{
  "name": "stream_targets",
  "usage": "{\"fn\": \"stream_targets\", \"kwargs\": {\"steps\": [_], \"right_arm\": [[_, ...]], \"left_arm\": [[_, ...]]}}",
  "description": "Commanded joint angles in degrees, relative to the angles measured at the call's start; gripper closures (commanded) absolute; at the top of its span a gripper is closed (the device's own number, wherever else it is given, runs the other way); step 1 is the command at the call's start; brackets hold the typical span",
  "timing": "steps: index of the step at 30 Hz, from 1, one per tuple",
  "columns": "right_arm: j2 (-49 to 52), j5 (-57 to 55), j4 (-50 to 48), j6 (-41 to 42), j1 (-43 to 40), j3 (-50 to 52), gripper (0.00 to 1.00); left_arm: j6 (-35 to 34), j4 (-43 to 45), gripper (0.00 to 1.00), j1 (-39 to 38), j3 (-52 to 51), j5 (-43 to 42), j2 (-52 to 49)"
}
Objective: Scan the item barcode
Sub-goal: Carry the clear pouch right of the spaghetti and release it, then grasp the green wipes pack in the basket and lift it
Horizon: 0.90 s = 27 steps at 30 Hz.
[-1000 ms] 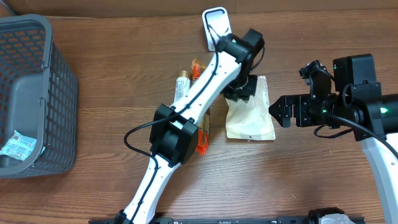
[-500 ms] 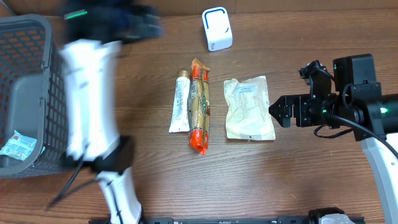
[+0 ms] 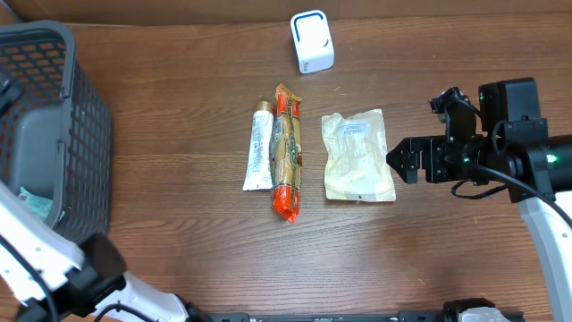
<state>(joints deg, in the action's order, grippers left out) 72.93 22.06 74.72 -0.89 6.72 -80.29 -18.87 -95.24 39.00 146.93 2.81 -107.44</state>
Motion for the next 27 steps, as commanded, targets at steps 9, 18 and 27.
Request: {"fn": "stream_targets", "kwargs": {"steps": [9, 18, 27], "right_arm": [[0.24, -0.17, -0.24, -1.11, -0.37, -0.66, 0.00], [1.31, -0.20, -0.11, -1.14, -0.37, -0.66, 0.00], [2.91, -0.17, 0.22, -1.11, -0.37, -0.66, 0.00]], "left_arm": [[0.70, 16.87, 0.07, 9.05, -32.52, 1.88, -0.90], [8.46, 30.62, 0.03, 9.42, -49.11, 7.30, -0.90], [11.61, 45.94, 0.00, 9.64, -60.72, 10.73, -0.94]]}}
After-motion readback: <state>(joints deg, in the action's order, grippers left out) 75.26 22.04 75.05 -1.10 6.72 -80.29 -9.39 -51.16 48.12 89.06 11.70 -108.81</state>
